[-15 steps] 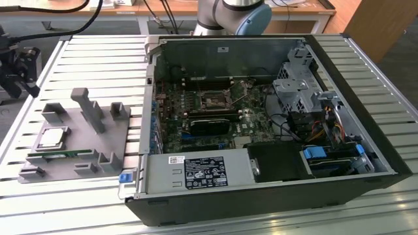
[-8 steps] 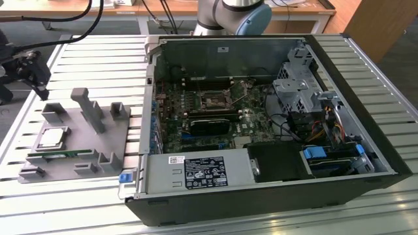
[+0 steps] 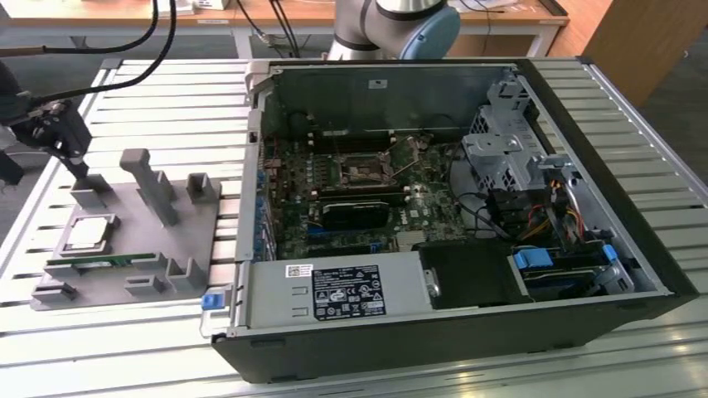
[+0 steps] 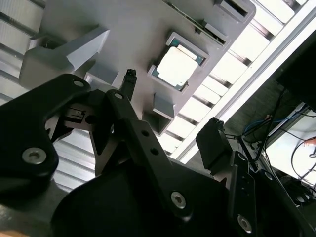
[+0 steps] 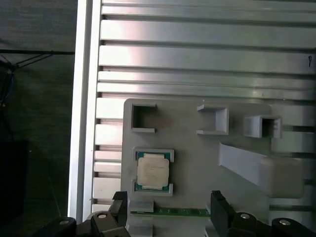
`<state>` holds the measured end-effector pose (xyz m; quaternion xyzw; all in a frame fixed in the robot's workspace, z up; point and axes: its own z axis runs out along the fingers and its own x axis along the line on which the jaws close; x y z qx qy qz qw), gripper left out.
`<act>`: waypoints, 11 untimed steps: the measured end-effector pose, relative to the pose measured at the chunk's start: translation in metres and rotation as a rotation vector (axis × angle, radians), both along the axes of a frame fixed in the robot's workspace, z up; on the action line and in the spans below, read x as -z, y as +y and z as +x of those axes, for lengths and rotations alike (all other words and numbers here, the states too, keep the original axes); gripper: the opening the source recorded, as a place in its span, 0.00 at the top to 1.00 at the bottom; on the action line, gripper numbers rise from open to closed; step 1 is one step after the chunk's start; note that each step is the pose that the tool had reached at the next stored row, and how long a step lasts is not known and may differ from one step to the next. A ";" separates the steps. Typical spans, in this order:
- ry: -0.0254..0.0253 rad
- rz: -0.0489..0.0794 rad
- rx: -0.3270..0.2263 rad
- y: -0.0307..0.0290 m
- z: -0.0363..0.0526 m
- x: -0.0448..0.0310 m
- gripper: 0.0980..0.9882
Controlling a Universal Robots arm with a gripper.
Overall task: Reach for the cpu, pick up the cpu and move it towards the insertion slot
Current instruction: 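Pick up the cpu and move it towards the insertion slot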
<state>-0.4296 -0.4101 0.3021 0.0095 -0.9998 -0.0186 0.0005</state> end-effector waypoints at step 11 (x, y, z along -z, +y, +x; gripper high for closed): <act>0.0001 0.000 -0.002 -0.0037 0.0001 0.0201 0.25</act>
